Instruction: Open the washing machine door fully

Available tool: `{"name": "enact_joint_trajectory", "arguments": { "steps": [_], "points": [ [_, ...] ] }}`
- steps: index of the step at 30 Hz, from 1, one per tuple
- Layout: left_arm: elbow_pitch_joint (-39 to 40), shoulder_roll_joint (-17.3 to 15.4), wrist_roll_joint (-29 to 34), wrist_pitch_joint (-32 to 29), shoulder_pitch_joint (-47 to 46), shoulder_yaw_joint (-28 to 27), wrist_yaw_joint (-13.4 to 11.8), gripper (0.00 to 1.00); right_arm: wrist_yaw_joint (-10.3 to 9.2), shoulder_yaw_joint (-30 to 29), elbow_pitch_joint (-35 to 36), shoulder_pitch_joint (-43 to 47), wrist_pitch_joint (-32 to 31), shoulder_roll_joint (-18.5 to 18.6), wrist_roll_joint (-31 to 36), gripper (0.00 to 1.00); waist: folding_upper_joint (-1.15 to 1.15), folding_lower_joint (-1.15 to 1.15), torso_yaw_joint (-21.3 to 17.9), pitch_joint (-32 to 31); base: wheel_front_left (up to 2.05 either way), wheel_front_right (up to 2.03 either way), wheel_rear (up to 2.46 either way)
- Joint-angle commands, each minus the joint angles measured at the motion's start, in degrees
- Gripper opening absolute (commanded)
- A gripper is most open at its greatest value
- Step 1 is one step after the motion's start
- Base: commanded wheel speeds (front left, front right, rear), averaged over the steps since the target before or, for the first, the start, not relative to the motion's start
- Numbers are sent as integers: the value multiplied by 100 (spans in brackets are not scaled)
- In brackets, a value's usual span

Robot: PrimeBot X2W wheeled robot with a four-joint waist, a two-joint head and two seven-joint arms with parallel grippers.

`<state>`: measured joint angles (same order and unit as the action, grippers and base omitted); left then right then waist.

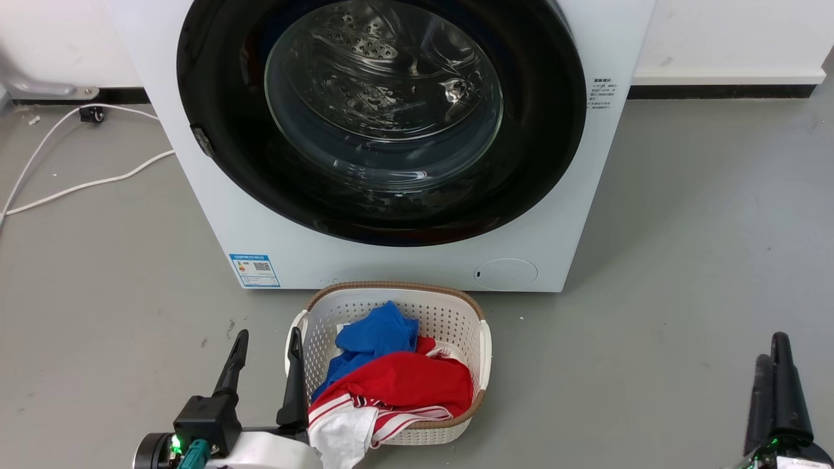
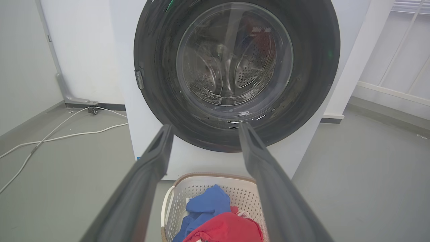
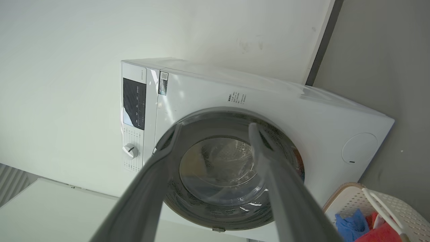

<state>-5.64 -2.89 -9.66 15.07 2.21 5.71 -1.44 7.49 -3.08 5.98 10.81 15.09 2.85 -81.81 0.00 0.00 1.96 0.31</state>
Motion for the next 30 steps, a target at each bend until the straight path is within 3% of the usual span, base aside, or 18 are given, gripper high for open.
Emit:
{"name": "enact_joint_trajectory", "arguments": {
  "steps": [1,9,22,23,24,25,30],
  "points": [
    [1,1,9,16,25,-4,2,100,1,62,51,56,12,7,-197,100,0,0,2,0,0,0,0],
    [0,1,-9,16,36,7,-3,100,1,362,214,213,-576,53,-1125,100,0,0,25,1,0,0,0],
    [3,1,1,16,16,-8,-25,100,1,-222,62,278,-1589,31,-1553,100,0,0,52,41,0,0,0],
    [0,1,6,16,10,-8,-28,100,1,-238,46,271,-1633,28,-1511,84,0,0,56,42,0,0,0],
    [-2,1,9,16,4,-6,-31,100,1,-259,30,265,-1652,26,-1467,5,0,0,61,44,0,0,0],
    [-3,1,7,16,-3,-6,-36,100,1,-263,16,260,-1678,23,-1439,0,0,0,65,46,0,0,0],
    [-16,1,31,16,-14,-8,-55,100,1,-247,-16,245,-1710,6,-1362,0,0,0,78,44,0,0,0]
  ]
}}
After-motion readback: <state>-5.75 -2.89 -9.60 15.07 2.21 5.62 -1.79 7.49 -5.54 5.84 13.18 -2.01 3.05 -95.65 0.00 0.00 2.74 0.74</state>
